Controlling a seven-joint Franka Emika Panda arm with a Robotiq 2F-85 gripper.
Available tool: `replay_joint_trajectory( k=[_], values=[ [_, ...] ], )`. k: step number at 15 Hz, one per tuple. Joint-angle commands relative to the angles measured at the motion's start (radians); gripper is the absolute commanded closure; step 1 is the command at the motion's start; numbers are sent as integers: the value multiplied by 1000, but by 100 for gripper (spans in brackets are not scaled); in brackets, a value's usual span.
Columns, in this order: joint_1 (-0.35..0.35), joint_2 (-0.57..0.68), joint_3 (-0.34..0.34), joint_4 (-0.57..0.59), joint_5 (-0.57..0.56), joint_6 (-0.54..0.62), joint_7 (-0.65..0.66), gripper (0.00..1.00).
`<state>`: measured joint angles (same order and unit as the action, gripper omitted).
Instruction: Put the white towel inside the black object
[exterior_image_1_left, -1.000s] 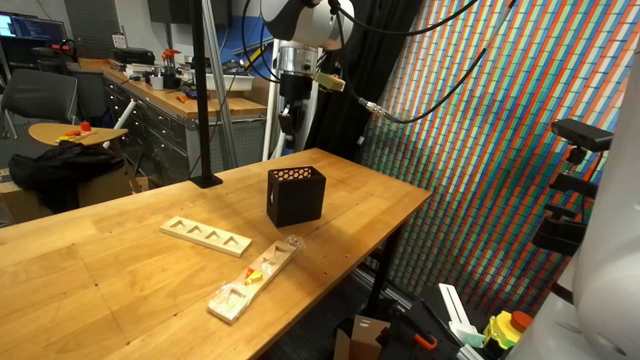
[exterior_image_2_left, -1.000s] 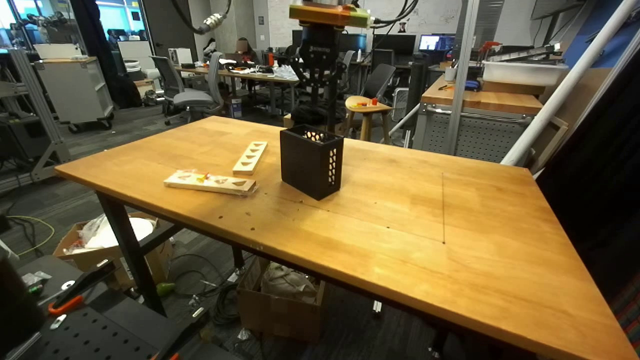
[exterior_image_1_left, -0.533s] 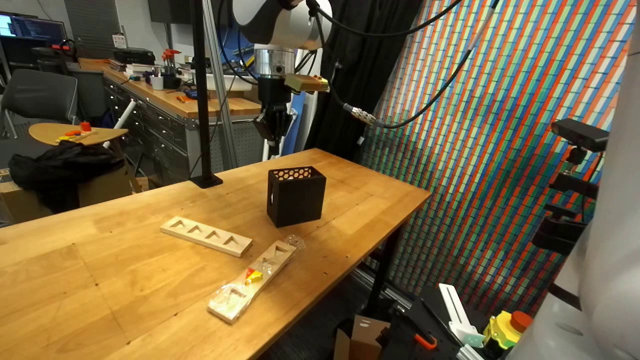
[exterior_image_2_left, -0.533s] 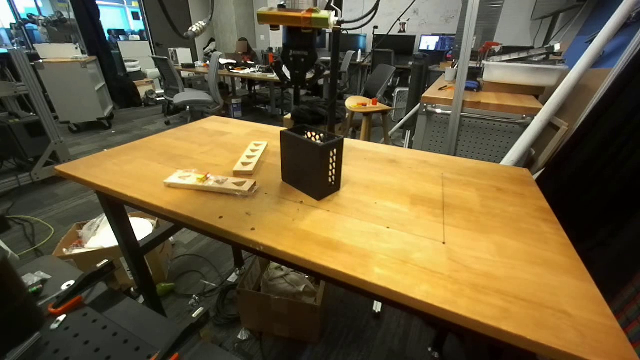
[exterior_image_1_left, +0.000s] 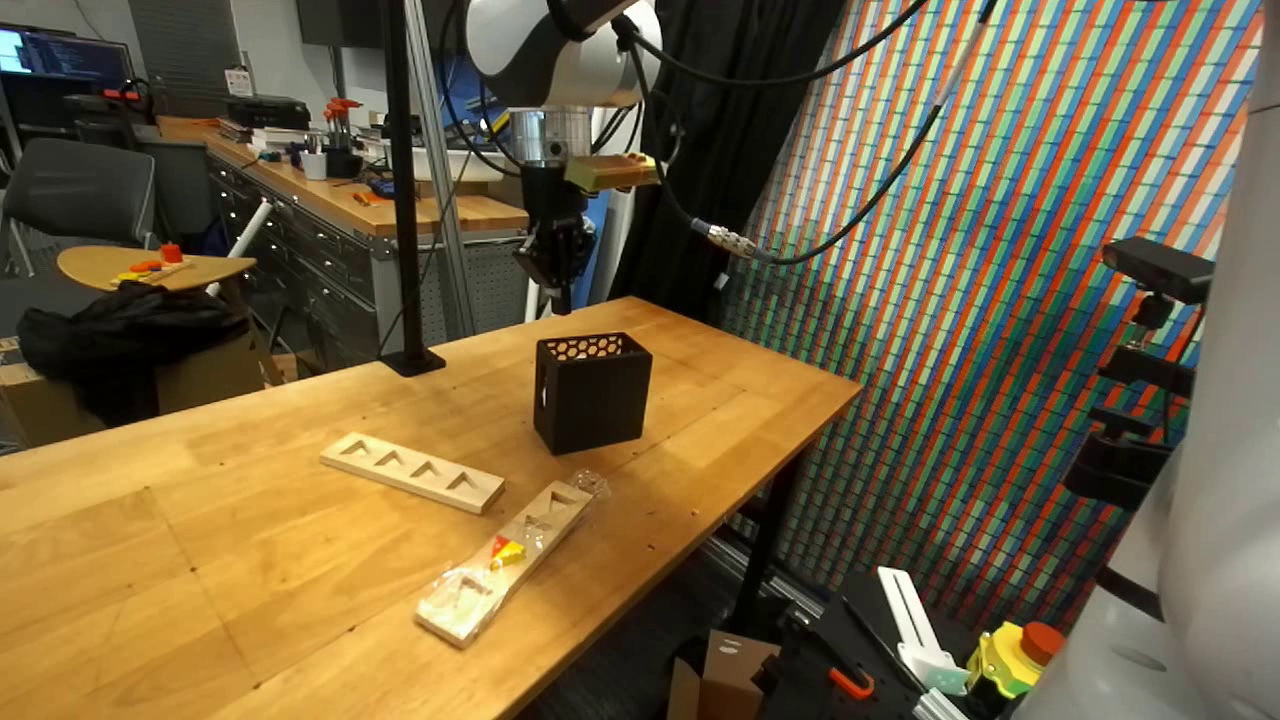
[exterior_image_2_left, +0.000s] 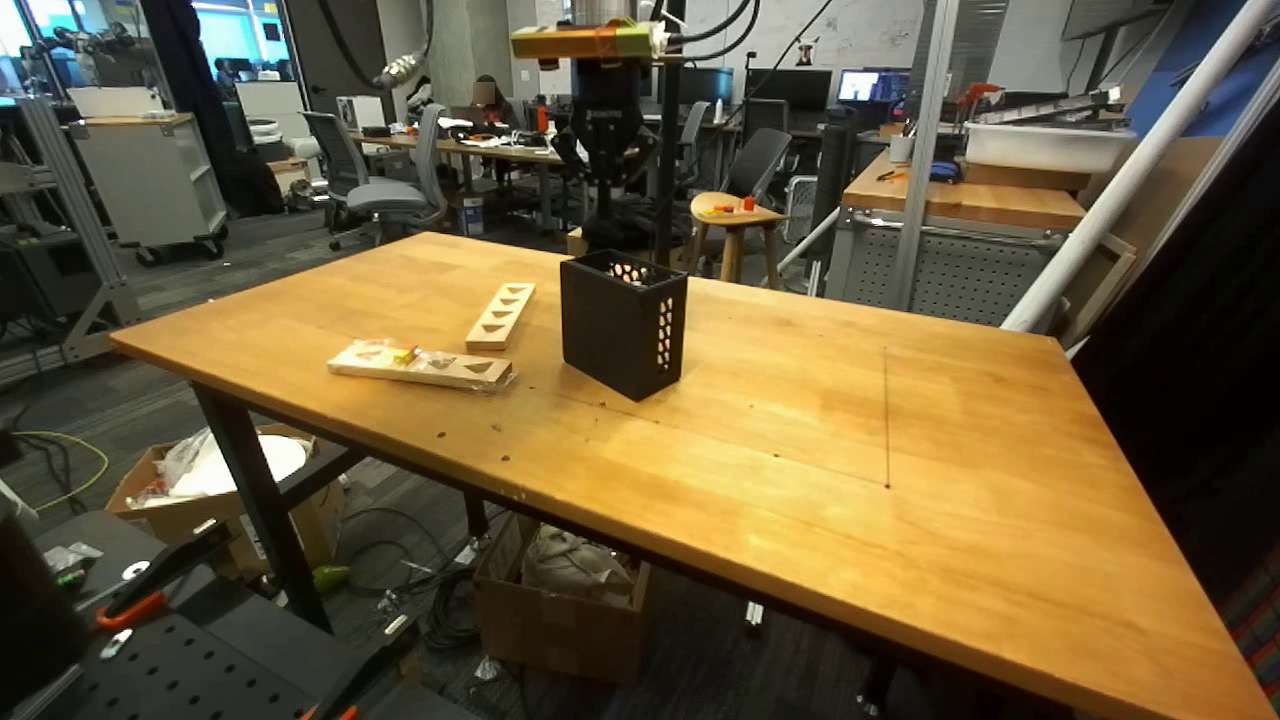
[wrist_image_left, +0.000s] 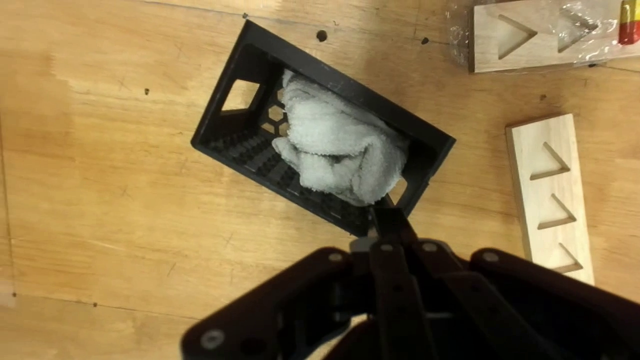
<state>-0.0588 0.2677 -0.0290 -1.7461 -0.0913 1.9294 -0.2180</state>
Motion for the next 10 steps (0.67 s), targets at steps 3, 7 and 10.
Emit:
replay_joint_trajectory(
  k=[3, 7, 10],
  values=[
    [0, -37, -14, -45, -34, 28, 49, 97],
    [-12, -33, -17, -65, -20, 65, 37, 97],
    [-21, -24, -19, -89, -10, 98, 25, 97]
  ],
)
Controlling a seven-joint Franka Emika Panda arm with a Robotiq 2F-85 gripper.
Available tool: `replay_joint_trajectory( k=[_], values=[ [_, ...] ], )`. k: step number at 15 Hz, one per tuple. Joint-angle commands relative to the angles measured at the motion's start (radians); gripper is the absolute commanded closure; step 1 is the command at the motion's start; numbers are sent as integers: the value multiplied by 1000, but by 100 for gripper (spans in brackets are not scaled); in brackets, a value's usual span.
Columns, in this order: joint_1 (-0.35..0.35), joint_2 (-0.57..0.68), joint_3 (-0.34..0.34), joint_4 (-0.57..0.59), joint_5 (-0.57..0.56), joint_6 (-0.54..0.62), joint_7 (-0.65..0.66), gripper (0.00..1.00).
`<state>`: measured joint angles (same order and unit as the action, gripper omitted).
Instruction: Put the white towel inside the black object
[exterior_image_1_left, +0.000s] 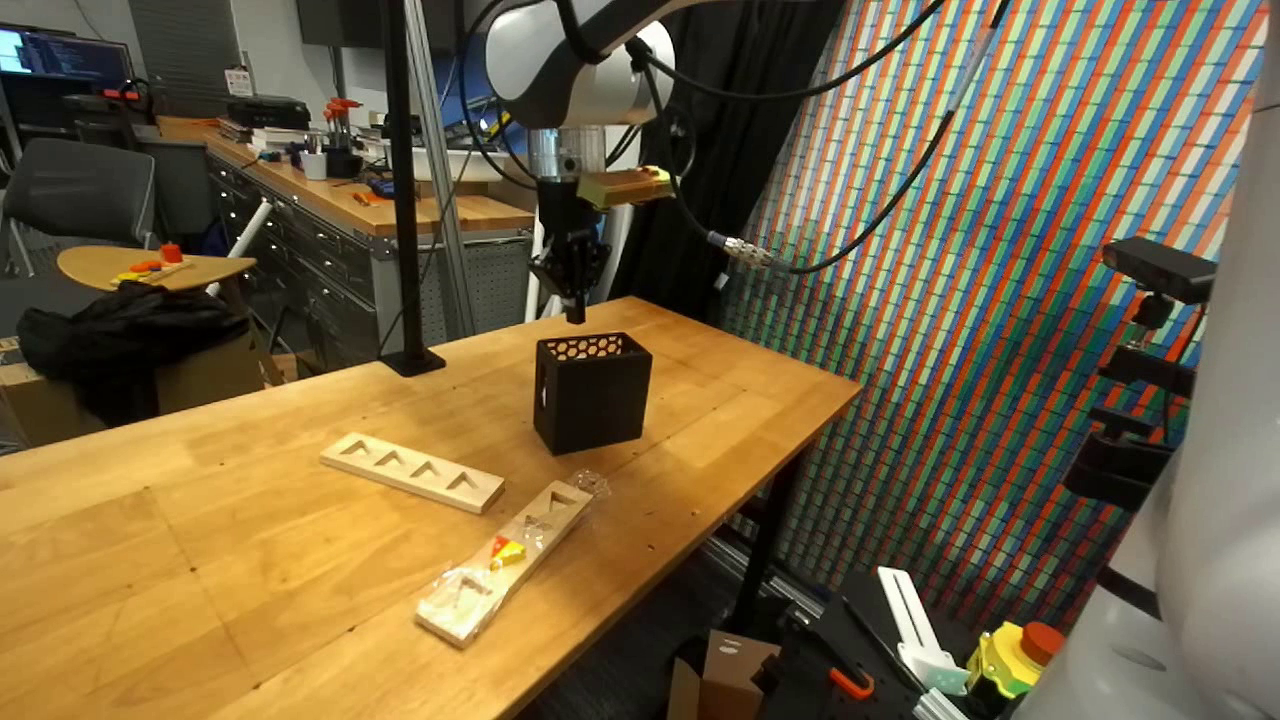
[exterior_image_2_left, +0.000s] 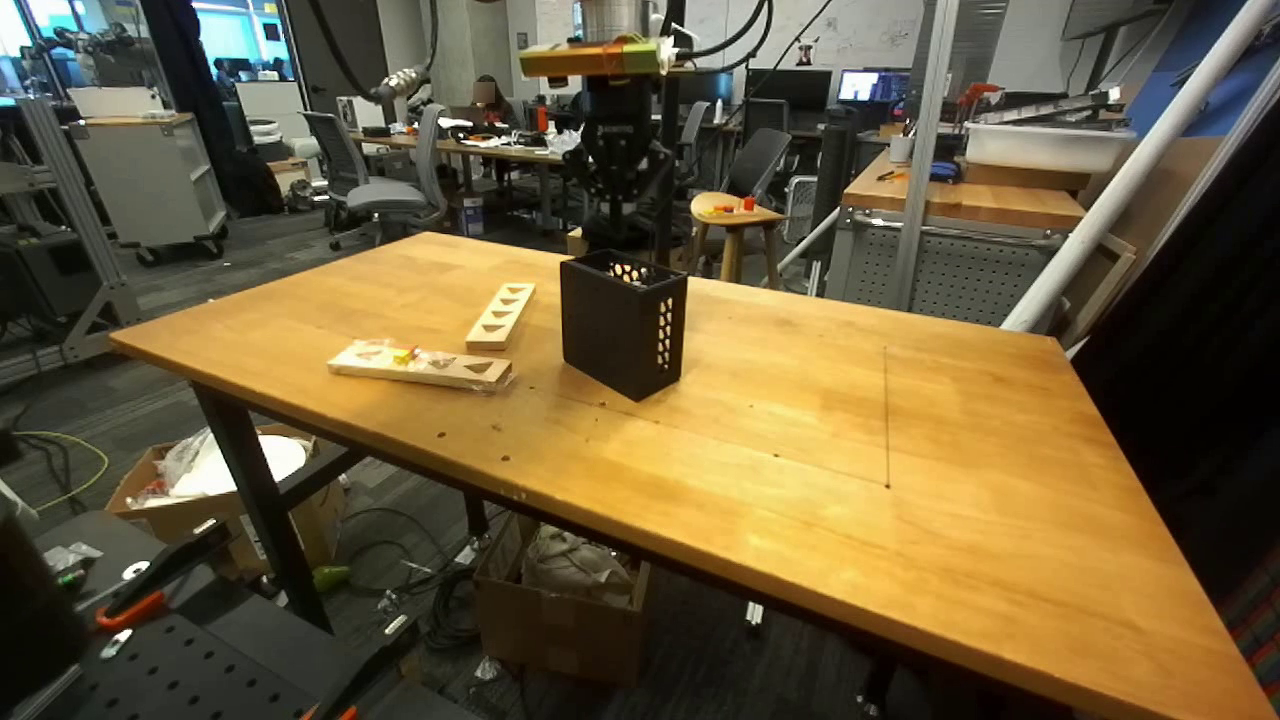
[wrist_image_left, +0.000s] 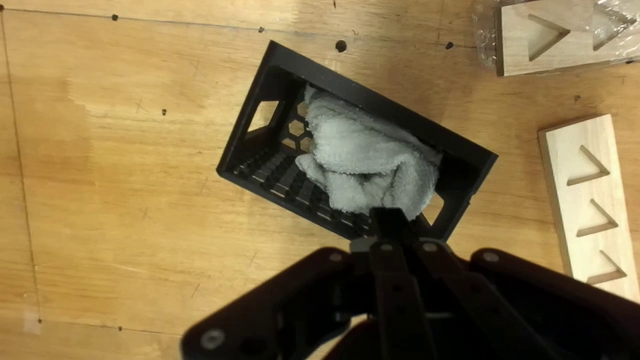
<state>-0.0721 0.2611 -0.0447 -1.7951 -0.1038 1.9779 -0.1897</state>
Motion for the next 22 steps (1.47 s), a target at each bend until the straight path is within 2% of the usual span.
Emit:
replay_joint_trajectory(
  k=[1, 10, 22],
  values=[
    [-11, -16, -4, -49, 5, 62, -7, 97],
    [-37, 24, 4, -115, 55, 155, -47, 97],
    [-95, 83, 13, -189, 229, 203, -158, 97]
  ],
)
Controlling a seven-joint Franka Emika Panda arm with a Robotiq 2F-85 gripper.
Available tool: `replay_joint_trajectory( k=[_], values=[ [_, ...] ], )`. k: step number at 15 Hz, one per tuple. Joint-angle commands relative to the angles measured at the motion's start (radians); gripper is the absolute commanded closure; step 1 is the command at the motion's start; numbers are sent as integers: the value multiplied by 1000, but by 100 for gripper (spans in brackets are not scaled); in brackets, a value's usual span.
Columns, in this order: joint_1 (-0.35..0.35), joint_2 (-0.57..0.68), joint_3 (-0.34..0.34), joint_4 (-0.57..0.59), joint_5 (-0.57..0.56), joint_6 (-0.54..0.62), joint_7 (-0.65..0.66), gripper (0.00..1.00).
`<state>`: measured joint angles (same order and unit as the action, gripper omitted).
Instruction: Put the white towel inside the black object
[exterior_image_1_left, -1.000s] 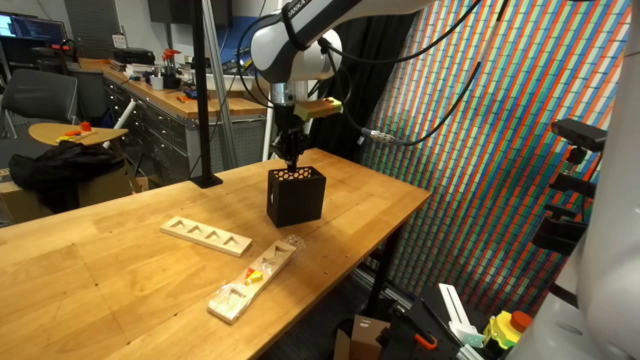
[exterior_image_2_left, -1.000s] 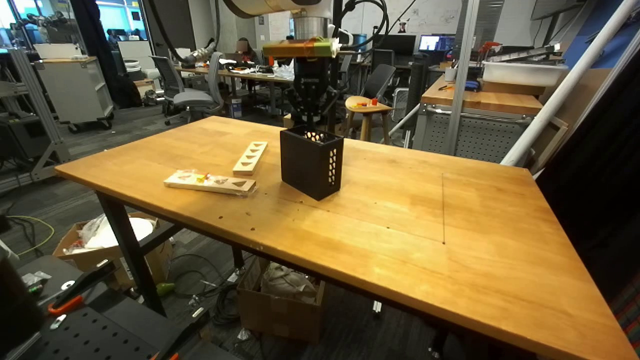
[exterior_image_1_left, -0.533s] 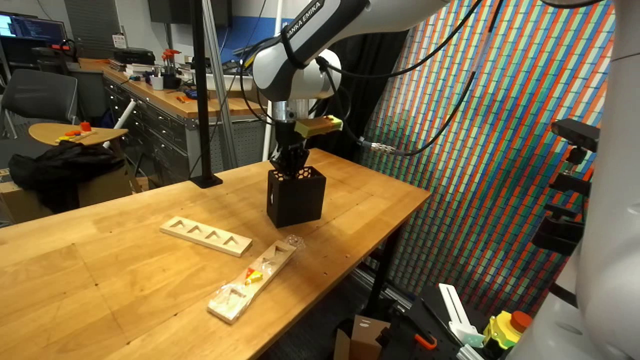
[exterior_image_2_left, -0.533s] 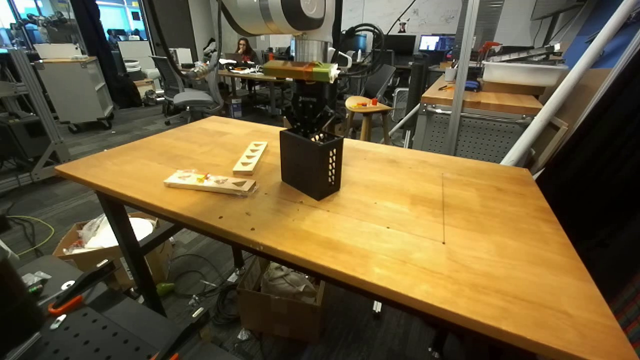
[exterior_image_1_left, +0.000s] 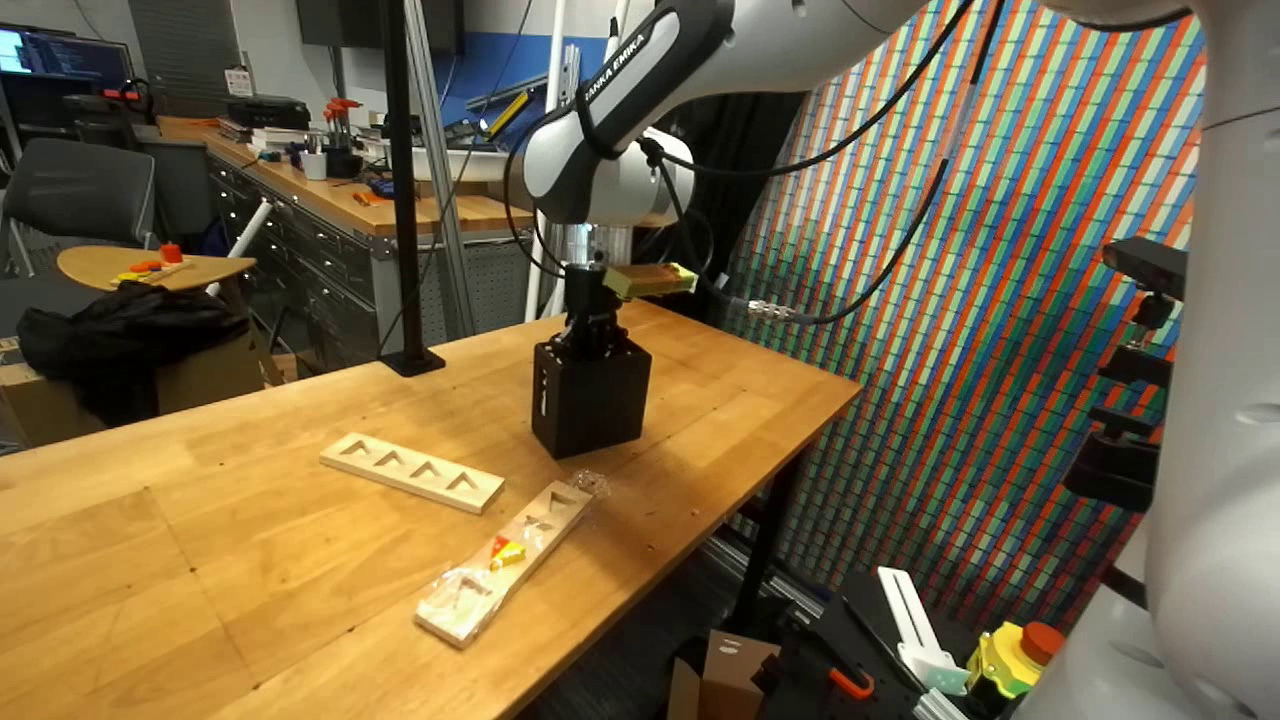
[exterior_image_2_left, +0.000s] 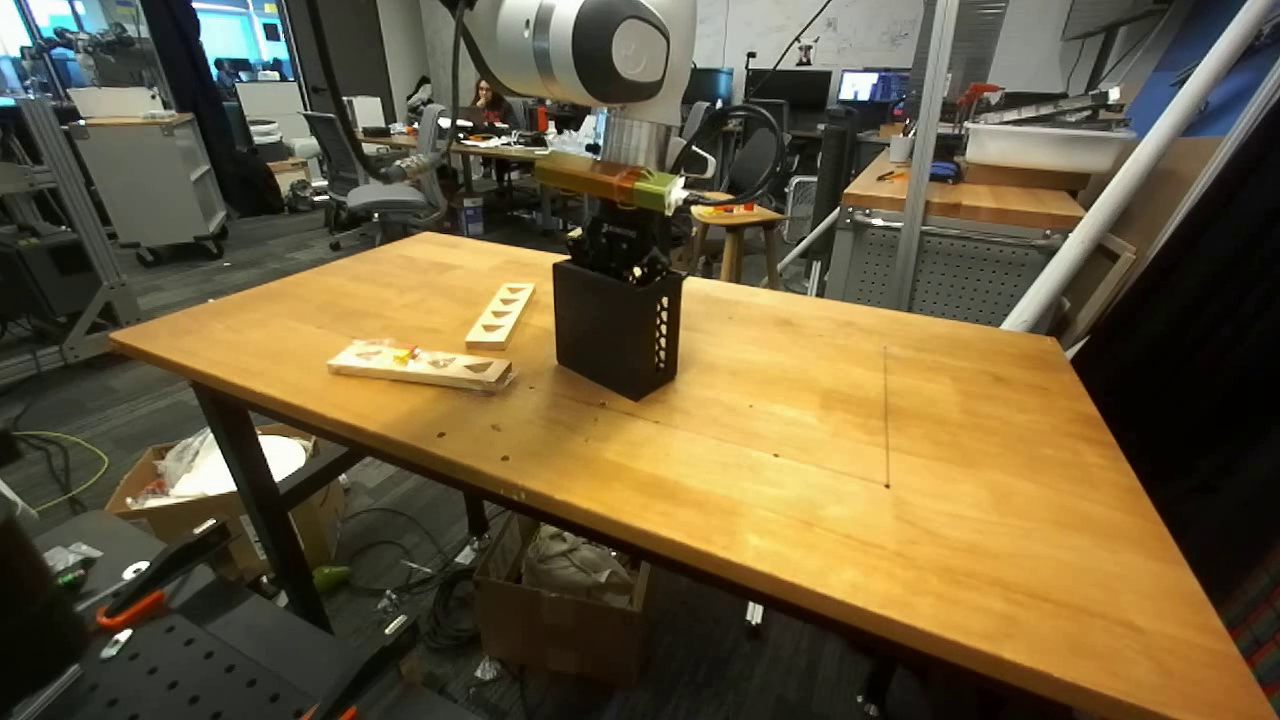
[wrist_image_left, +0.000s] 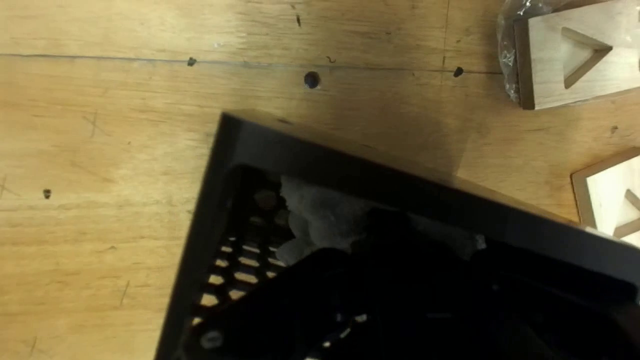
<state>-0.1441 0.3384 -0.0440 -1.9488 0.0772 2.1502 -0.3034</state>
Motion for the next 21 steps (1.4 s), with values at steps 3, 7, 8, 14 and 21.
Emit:
replay_joint_trajectory(
  k=[3, 7, 8, 14, 21],
  values=[
    [-27, 5, 14, -41, 70, 24, -59, 97],
    [-18, -23, 13, -47, 54, 19, -55, 97],
    [-16, -35, 11, -49, 44, 17, -55, 97],
    [-15, -135, -8, -94, -19, 3, -71, 97],
    [-25, -277, -18, -186, 6, 75, -211, 97]
  ],
)
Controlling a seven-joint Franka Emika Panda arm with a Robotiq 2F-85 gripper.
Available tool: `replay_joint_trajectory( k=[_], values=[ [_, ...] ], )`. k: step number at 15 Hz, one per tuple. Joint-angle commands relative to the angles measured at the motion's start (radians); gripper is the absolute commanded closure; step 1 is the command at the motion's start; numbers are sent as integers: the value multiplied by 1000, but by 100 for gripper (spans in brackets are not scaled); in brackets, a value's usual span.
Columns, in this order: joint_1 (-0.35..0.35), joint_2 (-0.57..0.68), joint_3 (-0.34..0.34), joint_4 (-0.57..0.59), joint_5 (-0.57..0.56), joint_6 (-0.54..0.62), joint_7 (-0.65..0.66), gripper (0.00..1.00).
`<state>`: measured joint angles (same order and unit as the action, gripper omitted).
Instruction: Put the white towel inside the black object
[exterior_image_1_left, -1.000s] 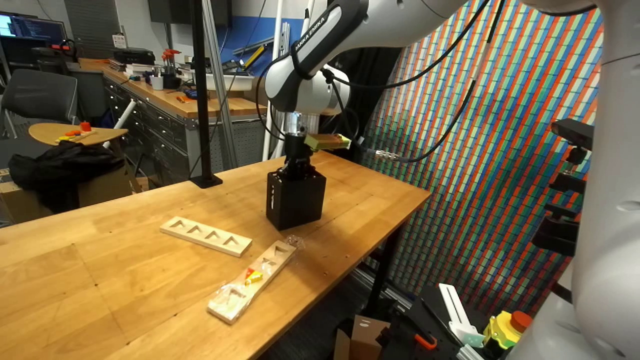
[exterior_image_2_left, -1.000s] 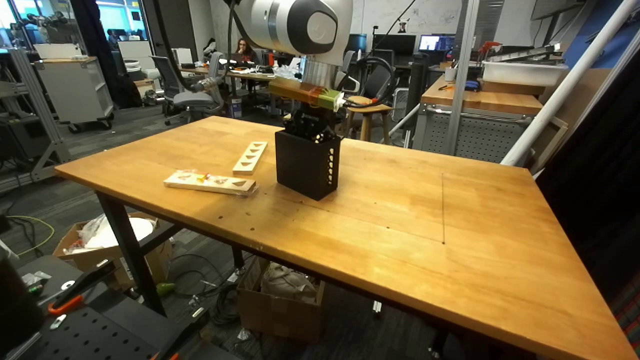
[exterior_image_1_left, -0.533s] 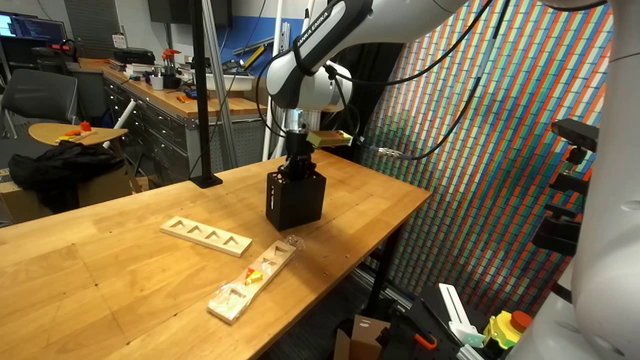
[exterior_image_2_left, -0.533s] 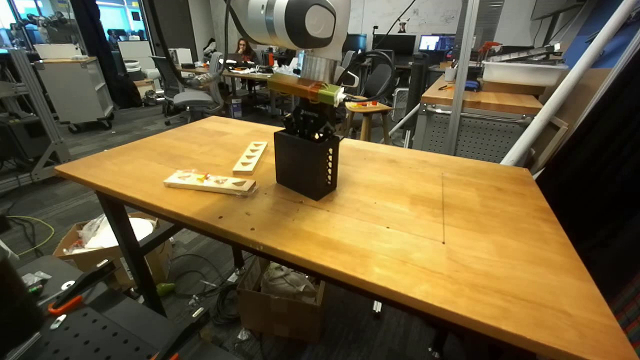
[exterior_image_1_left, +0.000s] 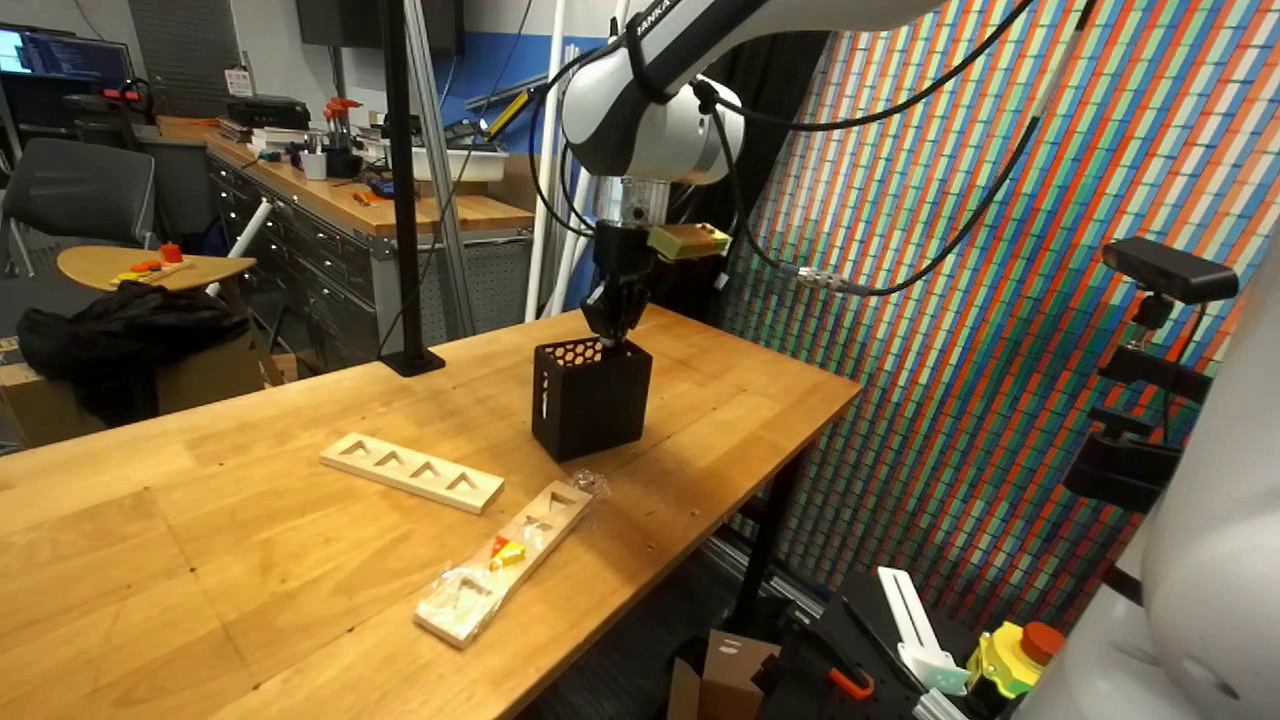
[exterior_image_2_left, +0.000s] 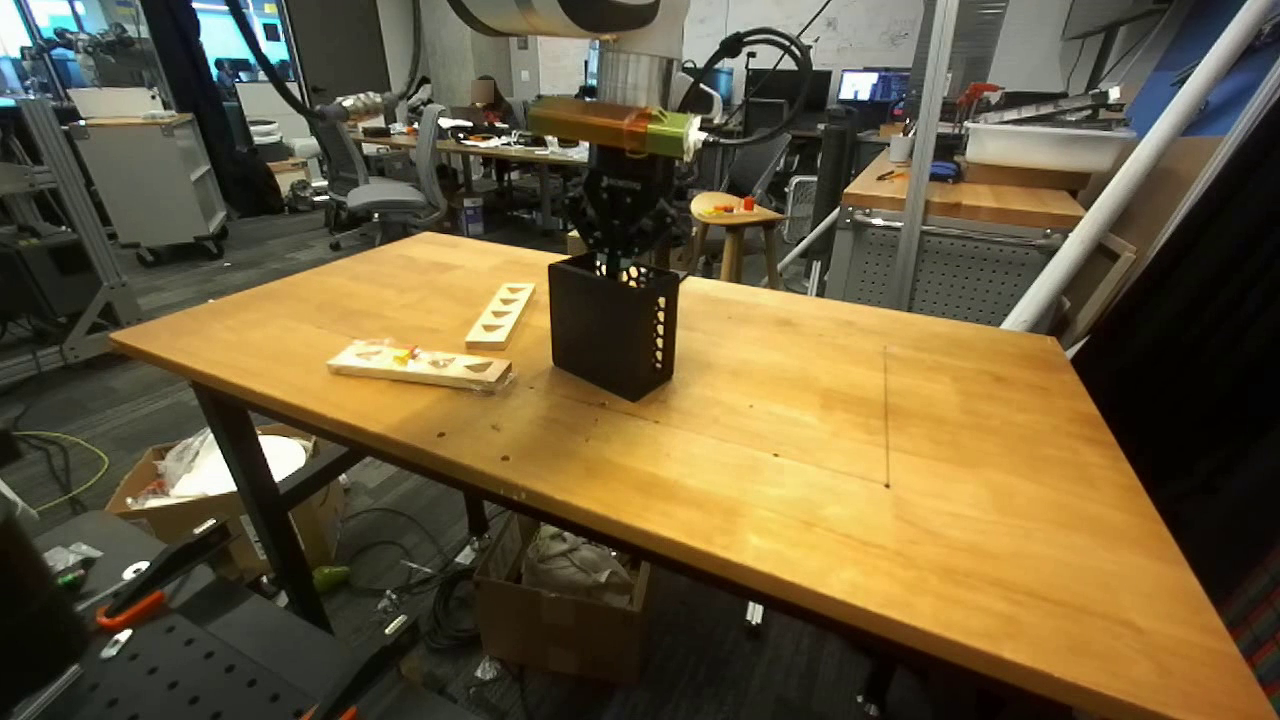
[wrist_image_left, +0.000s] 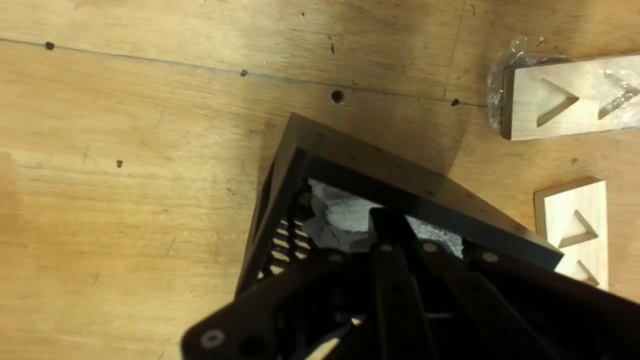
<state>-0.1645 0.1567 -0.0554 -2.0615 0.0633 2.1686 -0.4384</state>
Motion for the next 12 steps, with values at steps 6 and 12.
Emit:
replay_joint_trajectory(
  k=[6, 12],
  values=[
    [8, -221, -34, -124, 8, 91, -126, 71],
    [20, -216, -45, -112, -2, 72, -107, 68]
  ],
)
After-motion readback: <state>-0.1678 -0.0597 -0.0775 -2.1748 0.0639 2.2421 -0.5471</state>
